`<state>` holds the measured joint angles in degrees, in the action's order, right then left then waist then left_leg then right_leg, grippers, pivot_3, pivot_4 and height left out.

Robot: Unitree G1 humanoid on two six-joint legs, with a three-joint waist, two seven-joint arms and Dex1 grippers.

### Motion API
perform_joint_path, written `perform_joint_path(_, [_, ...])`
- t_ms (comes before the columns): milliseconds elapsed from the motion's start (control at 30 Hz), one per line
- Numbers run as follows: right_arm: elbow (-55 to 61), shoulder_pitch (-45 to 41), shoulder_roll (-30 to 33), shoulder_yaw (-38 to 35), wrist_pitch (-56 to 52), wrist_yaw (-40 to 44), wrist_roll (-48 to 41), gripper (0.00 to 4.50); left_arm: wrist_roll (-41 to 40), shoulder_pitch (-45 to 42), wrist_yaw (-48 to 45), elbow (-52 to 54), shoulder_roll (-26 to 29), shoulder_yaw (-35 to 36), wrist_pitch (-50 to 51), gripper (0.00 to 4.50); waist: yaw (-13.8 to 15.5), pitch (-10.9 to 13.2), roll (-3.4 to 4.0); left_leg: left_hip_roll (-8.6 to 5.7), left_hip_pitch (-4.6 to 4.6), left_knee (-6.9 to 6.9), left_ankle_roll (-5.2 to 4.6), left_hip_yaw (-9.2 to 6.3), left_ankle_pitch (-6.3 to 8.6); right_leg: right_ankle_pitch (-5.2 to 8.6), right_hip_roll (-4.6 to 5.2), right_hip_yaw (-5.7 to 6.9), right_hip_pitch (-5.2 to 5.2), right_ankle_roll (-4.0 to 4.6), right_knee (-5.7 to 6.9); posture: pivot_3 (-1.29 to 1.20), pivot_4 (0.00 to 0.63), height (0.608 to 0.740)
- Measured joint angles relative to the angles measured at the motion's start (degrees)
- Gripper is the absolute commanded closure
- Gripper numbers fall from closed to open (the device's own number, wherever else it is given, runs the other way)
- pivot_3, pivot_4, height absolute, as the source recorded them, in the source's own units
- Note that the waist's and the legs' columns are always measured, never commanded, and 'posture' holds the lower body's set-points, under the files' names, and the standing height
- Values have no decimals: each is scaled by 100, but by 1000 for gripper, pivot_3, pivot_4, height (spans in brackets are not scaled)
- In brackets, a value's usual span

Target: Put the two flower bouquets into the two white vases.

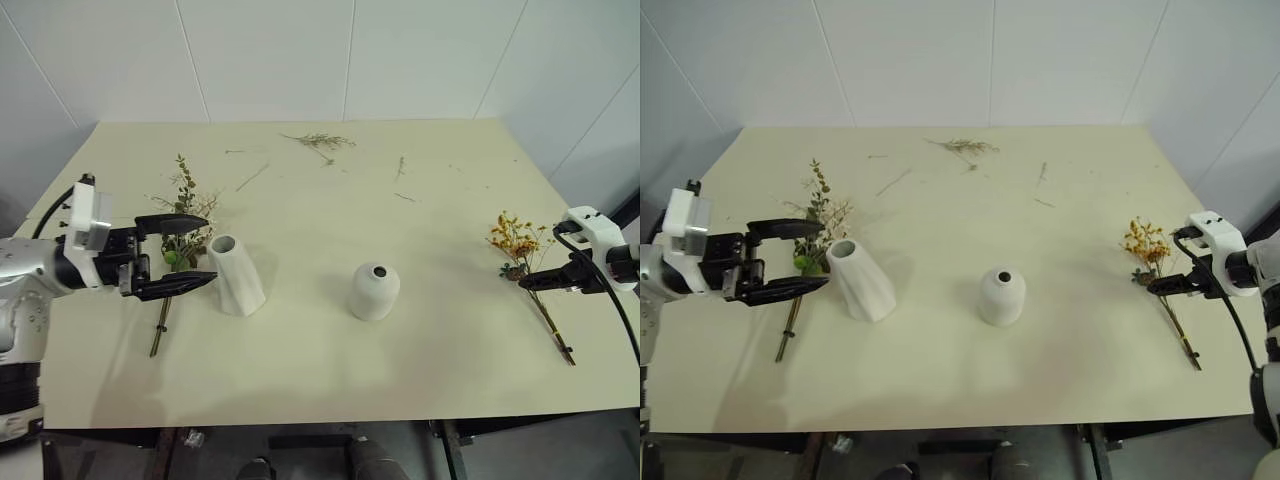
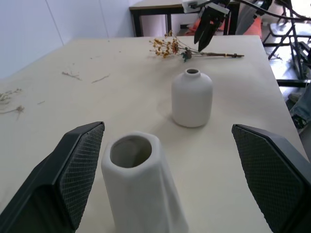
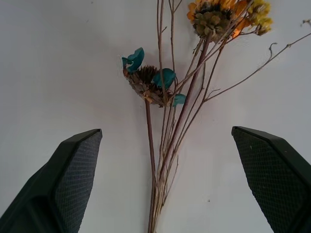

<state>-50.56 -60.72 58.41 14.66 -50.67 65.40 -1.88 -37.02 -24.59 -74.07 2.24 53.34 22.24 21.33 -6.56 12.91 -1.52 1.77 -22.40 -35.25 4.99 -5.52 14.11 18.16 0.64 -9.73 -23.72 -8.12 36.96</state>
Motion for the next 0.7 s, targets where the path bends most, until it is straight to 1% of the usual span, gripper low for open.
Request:
perform_joint_path(133, [-581, -189, -368, 98, 307, 16, 274, 0, -150, 340, 158, 364, 91, 293, 177, 21, 0, 0, 0, -2, 1, -4, 0, 0, 0, -1, 1, 0, 2, -1, 1, 0, 150, 740])
perform_joint_path(233, [-880, -258, -507, 138, 593, -22, 479, 0, -225, 541, 236, 539, 98, 452, 257, 21, 8, -1, -2, -2, 1, -5, 0, -1, 0, -1, 1, 1, 5, -1, 0, 0, 150, 740])
perform_joint_path(267, [-1006, -281, -531, 150, 715, -57, 557, 171, -244, 568, 275, 615, 99, 484, 274, 8, 13, -3, -5, -2, 1, -9, 0, -2, 0, -1, 1, 2, 7, -1, -1, 0, 150, 740])
perform_joint_path(333, [-1131, -316, -573, 162, 864, -105, 676, 616, -294, 579, 320, 648, 104, 517, 298, 0, 15, -4, -8, -2, 3, -18, 1, -2, 1, -3, 1, 2, 16, -5, -3, 0, 150, 740])
perform_joint_path(400, [-1254, -358, -607, 152, 976, -133, 775, 1221, -313, 596, 338, 653, 106, 569, 299, 0, 13, -5, -9, -2, 4, -25, 1, -2, 1, -3, 0, 2, 19, -6, -1, 0, 150, 740])
perform_joint_path(467, [-1328, -378, -628, 117, 1037, -131, 820, 1970, -316, 599, 341, 653, 115, 591, 298, 0, 9, -6, -10, -2, 7, -27, 1, -4, 1, -4, -1, 2, 23, -6, 0, 0, 150, 740])
perform_joint_path(567, [-1417, -435, -678, 60, 1034, -92, 874, 2837, -316, 589, 334, 640, 117, 581, 288, 0, -5, -6, -11, -2, 8, -30, 1, -4, 1, -5, -1, 3, 24, -7, 2, 0, 150, 740])
perform_joint_path(700, [-1450, -460, -676, 33, 937, 70, 921, 4113, -311, 399, 303, 573, 116, 435, 183, 0, -9, -6, -11, -2, 9, -30, 1, -5, 1, -5, -2, 2, 24, -7, 4, 0, 150, 740])
